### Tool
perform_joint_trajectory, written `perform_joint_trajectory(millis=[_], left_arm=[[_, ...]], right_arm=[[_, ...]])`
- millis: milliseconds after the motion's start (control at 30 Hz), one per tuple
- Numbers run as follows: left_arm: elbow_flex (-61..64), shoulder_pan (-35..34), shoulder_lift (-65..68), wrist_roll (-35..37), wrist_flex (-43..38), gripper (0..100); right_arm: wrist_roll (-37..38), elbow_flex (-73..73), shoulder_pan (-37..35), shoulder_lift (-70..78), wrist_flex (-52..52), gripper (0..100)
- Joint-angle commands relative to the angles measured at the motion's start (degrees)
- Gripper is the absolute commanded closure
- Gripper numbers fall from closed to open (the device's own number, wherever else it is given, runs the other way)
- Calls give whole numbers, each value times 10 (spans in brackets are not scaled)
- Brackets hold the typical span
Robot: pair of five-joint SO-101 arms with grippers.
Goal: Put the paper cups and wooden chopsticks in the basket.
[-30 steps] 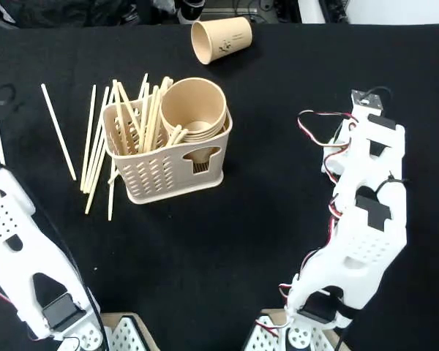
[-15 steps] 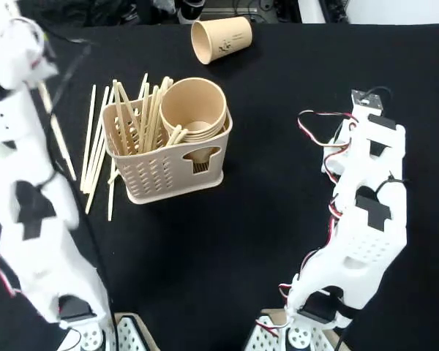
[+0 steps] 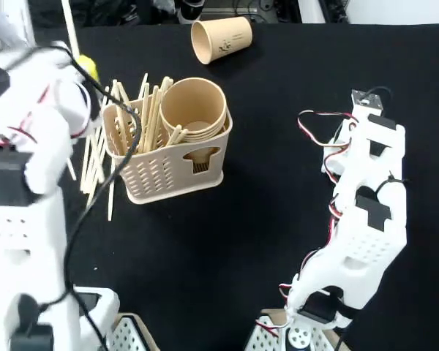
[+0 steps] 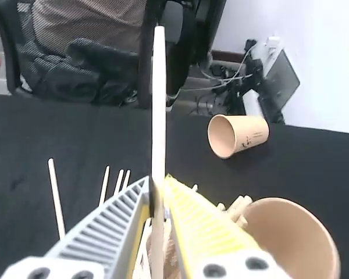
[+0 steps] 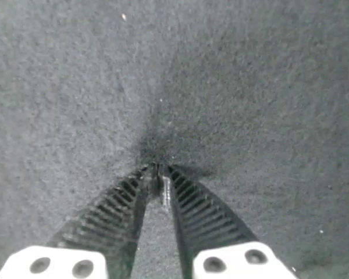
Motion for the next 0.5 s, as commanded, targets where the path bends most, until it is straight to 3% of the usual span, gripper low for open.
perform_joint_trajectory(millis=[0,167,333,467], left_arm=[[271,6,-147,27,-238,972],[444,7,-384,85,-396,971],[499,36,-545,76,-407,971],[555,56,-562,32,-449,971]], right_arm=[[2,3,1,-14,-2,986],[2,3,1,-14,-2,986],[2,3,1,-14,-2,986],[2,3,1,-14,-2,986]])
